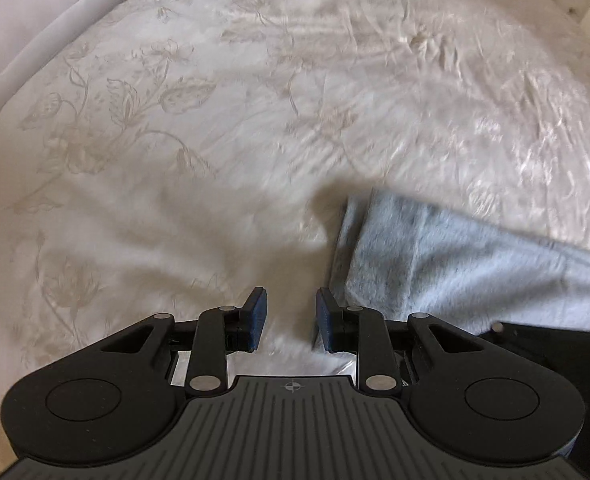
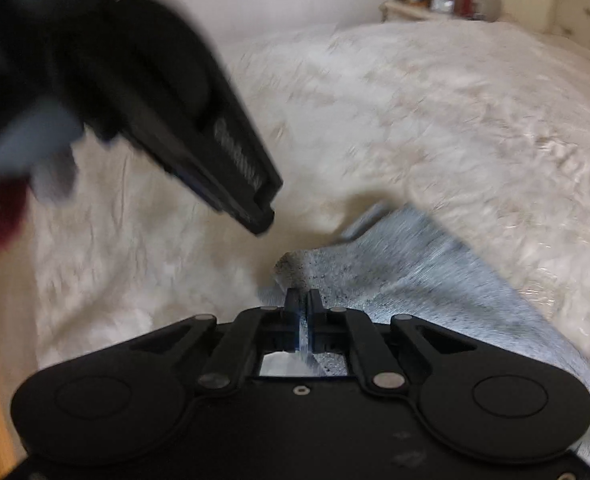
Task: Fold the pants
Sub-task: 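Press the folded sweatpants flat with the right gripper while the left gripper hovers open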
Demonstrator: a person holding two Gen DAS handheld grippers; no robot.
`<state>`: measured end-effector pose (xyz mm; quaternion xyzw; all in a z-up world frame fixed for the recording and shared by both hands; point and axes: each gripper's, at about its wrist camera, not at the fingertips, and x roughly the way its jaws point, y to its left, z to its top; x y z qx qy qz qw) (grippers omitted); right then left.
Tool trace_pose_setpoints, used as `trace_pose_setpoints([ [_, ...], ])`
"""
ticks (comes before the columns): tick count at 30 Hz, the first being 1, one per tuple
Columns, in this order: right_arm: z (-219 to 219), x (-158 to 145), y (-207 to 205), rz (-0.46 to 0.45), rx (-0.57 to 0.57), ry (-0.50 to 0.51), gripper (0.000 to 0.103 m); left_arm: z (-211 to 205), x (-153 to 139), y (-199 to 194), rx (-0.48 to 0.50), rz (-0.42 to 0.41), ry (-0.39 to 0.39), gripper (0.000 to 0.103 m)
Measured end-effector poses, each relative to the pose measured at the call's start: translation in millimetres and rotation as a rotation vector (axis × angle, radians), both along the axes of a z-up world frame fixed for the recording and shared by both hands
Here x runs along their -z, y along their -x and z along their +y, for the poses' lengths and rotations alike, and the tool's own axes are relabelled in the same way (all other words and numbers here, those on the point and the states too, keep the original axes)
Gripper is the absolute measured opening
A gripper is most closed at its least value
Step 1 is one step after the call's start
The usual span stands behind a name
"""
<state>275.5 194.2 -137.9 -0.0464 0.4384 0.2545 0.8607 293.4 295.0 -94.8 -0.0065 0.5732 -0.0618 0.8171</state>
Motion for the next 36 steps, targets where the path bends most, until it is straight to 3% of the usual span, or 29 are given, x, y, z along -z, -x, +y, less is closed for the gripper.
trace_pose_setpoints([
  [4, 1, -11, 0, 0.012, -0.041, -0.102, 0.002, 3, 0, -3, -0.024, -0.004, -0.001, 0.026],
  [7, 15, 2, -1, 0.011, -0.066, -0.01, 0.003, 1, 4, -2, -0.024, 0.01, -0.017, 0.026],
  [9, 2, 2, -3, 0.023, -0.023, -0.03, 0.005, 1, 4, 1, -0.028, 0.008, -0.017, 0.026],
  [12, -30, -7, -6, -0.037, 0.028, 0.006, 0.007, 0, 9, 6, -0.037, 0.025, 0.006, 0.026],
  [16, -65, -9, -41, -0.06, 0.035, 0.061, 0.025, -19, 29, 11, 0.013, 0.065, 0.036, 0.026],
  [19, -71, -2, -72, -0.067, -0.018, 0.102, 0.027, -35, 46, 17, 0.066, 0.089, 0.008, 0.026],
  [23, -63, 9, -108, -0.023, -0.12, 0.098, 0.034, -36, 71, 22, 0.05, 0.164, -0.005, 0.026],
  [28, -43, 24, -127, 0.019, -0.241, 0.113, 0.037, -31, 72, 25, 0.034, 0.159, 0.013, 0.027],
  [34, -40, 38, -135, 0.102, -0.259, 0.086, 0.036, -32, 74, 26, 0.028, 0.159, 0.013, 0.027],
  [36, -41, 37, -134, 0.109, -0.268, 0.081, 0.013, -33, 73, 26, 0.03, 0.156, 0.01, 0.027],
])
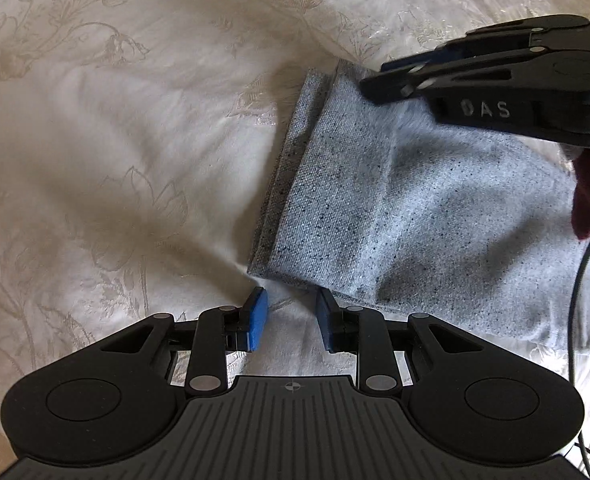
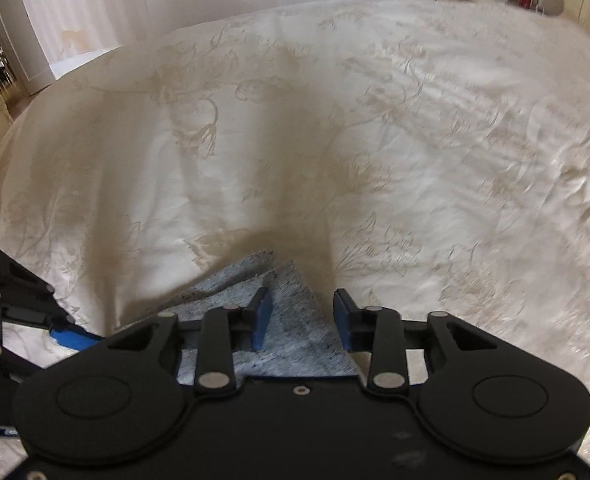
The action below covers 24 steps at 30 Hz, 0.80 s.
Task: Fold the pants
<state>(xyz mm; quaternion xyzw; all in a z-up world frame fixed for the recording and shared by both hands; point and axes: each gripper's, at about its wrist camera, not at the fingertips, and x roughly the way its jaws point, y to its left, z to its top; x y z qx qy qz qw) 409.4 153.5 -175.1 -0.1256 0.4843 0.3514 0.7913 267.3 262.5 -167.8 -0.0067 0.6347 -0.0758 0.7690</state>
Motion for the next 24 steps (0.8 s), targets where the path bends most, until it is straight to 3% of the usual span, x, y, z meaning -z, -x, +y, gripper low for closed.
trace_pose_setpoints([
  [1, 0, -1, 2, -0.01, -0.006, 0.004, 0.006, 0, 0, -1, 0.002, -0.002, -0.002, 0.027],
  [9, 2, -43, 33, -0.128, -0.165, -0.075, 0.005, -2, -33, 25, 0.028, -0.105, 0.046, 0.027],
  [12, 9, -29, 22, -0.117, -0.153, -0.051, 0.005, -12, -38, 25, 0.077, -0.131, 0.068, 0.027],
  [18, 9, 9, -7, -0.062, 0.02, 0.008, 0.006, -33, -25, 2, 0.117, -0.137, 0.047, 0.027],
  [21, -4, -6, -4, -0.089, 0.141, -0.024, 0.011, -35, -7, -8, 0.112, -0.072, -0.008, 0.027],
  [24, -31, -33, 15, -0.126, 0.276, -0.078, 0.012, -37, -6, -6, 0.135, -0.074, -0.018, 0.027],
])
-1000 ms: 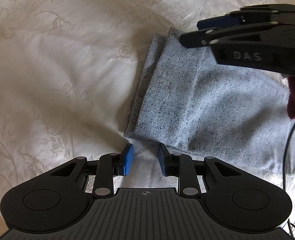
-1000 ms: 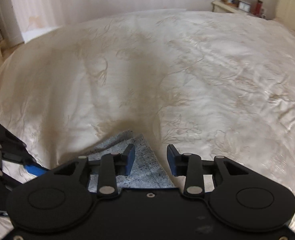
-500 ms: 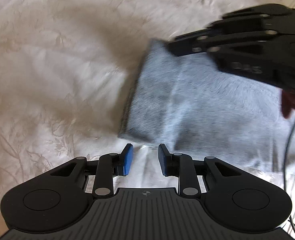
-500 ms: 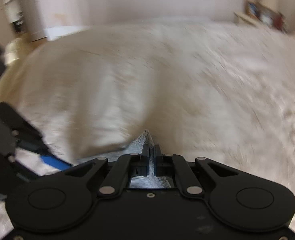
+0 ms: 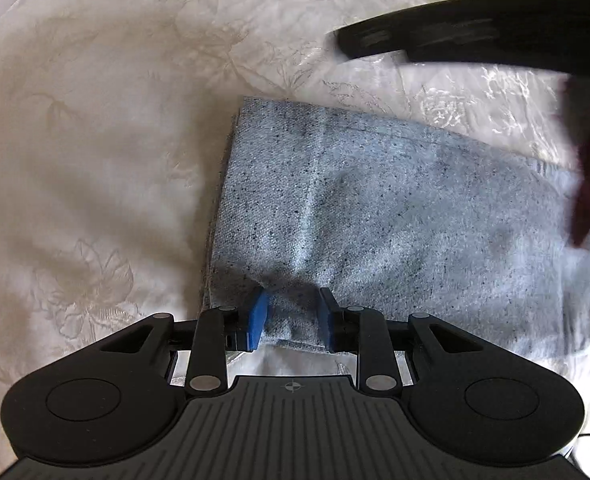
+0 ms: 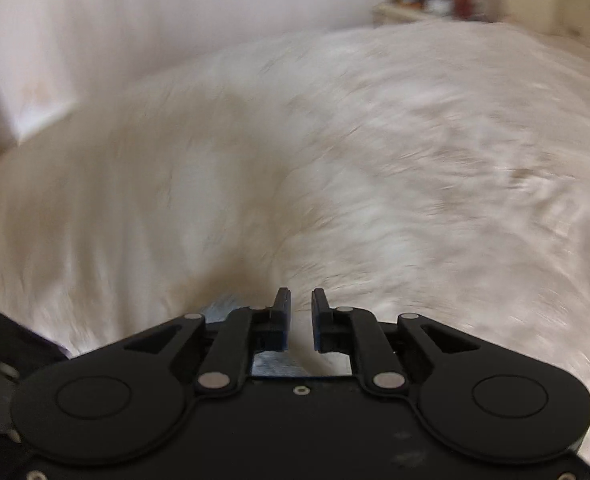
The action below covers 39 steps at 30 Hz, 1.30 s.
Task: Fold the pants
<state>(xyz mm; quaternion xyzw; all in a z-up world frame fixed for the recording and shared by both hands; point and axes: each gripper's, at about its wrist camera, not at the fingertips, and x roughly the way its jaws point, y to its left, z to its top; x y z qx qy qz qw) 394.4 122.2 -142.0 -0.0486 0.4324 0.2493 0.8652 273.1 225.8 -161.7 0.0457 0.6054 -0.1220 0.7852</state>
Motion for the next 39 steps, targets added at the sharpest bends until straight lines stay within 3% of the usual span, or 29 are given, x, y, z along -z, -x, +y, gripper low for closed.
trace_pose_setpoints([
  [4, -58, -26, 50, -0.009, 0.155, -0.003, 0.012, -6, -8, 4, 0.016, -0.006, -0.025, 0.027],
  [9, -137, -21, 110, 0.042, 0.249, 0.187, 0.013, -25, -22, 9, 0.027, -0.051, 0.005, 0.027],
  [14, -210, -10, 144, 0.096, 0.274, 0.326, 0.017, -52, -16, 15, 0.037, -0.057, 0.004, 0.027],
  [17, -237, 0, 145, 0.101, 0.222, 0.366, 0.029, -56, -3, 15, 0.018, -0.028, -0.046, 0.027],
  [19, -250, 8, 142, 0.096, 0.164, 0.382, 0.031, -54, 11, 11, -0.023, 0.008, -0.058, 0.028],
  [22, -263, 21, 136, 0.119, 0.046, 0.403, 0.048, -57, 16, 6, -0.067, 0.022, -0.065, 0.028],
  [26, -270, 39, 130, 0.154, -0.11, 0.423, 0.047, -65, 20, -1, -0.098, 0.029, -0.082, 0.028],
  [31, -279, 50, 117, 0.186, -0.182, 0.376, 0.05, -73, 24, -1, -0.089, 0.023, -0.108, 0.028],
  [33, -280, 49, 113, 0.212, -0.206, 0.356, 0.047, -73, 24, -1, -0.089, 0.025, -0.115, 0.028],
  [35, -282, 47, 113, 0.25, -0.213, 0.312, 0.022, -73, 24, -1, -0.095, 0.029, -0.118, 0.028],
  [37, -282, 45, 117, 0.263, -0.223, 0.307, 0.007, -73, 24, -2, -0.1, 0.03, -0.119, 0.028],
  [39, -282, 34, 124, 0.253, -0.244, 0.285, 0.004, -73, 24, -2, -0.1, 0.028, -0.119, 0.028],
])
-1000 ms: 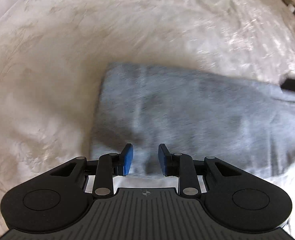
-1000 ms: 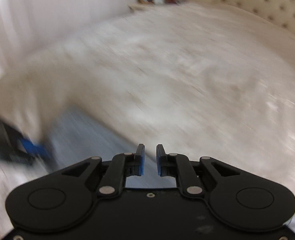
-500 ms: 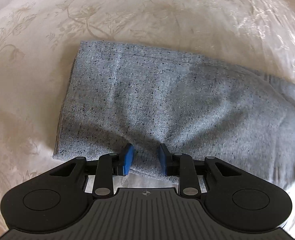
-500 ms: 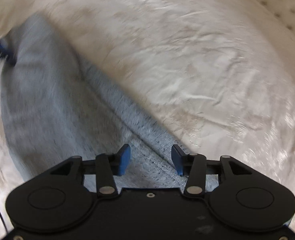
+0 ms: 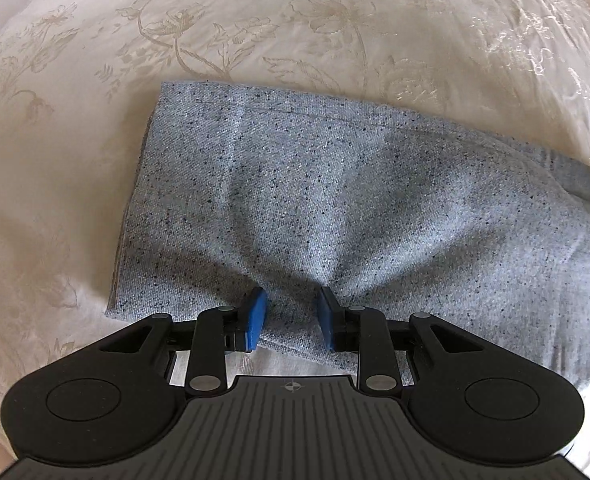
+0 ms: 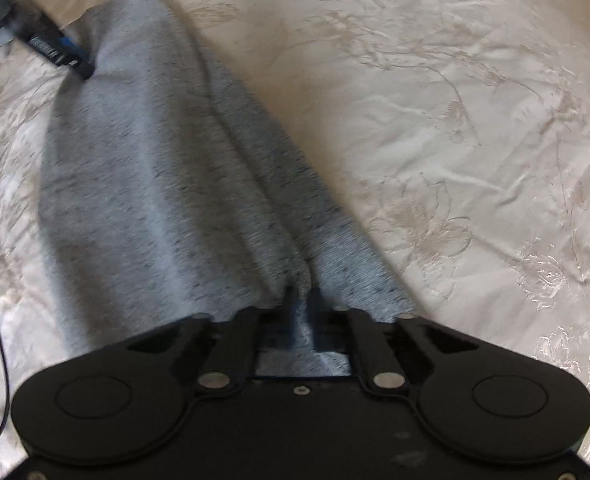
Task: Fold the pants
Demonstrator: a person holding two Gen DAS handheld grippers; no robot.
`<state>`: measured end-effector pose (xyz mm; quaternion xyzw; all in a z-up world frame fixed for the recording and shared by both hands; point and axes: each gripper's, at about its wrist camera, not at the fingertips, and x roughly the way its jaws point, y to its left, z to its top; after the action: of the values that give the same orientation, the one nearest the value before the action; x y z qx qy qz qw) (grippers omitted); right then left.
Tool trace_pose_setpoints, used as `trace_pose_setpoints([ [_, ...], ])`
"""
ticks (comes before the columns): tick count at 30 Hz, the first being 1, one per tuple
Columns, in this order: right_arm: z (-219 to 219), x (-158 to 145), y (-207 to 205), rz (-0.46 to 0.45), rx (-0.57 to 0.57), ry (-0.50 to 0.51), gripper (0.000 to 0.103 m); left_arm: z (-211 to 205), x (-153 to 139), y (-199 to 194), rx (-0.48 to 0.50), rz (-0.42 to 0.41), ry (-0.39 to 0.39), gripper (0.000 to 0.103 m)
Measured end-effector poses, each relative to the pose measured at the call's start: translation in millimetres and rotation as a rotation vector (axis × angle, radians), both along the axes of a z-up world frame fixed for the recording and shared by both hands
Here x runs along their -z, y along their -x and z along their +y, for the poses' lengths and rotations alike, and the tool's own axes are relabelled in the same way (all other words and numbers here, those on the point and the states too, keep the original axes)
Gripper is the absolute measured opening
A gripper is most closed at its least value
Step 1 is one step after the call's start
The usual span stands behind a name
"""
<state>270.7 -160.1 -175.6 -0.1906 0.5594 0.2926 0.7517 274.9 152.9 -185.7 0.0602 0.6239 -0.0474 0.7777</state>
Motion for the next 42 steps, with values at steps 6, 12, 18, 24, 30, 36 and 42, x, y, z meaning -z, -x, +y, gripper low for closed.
trace_pose_setpoints([
  [6, -36, -29, -18, -0.137, 0.222, -0.077, 0.003, 3, -6, 9, 0.016, -0.025, -0.006, 0.028],
  [12, -19, 16, -24, -0.079, 0.189, 0.008, 0.009, -4, -12, 13, 0.038, -0.019, -0.025, 0.028],
  [18, -57, -39, -7, -0.21, 0.45, -0.112, 0.029, -37, -57, 27, 0.066, -0.135, -0.011, 0.028],
  [24, -107, -85, 82, -0.272, 0.715, -0.131, 0.031, -125, -53, 58, 0.29, -0.152, 0.064, 0.029],
  [30, -129, -77, 200, -0.226, 0.95, -0.039, 0.035, -169, -3, 61, 0.369, -0.106, -0.059, 0.028],
  [36, -144, -58, 262, -0.192, 1.102, -0.015, 0.036, -182, -37, 81, 0.332, -0.144, -0.106, 0.028],
  [42, -128, -45, 268, -0.167, 0.919, -0.014, 0.045, -203, -71, 145, 0.329, -0.17, -0.009, 0.028],
])
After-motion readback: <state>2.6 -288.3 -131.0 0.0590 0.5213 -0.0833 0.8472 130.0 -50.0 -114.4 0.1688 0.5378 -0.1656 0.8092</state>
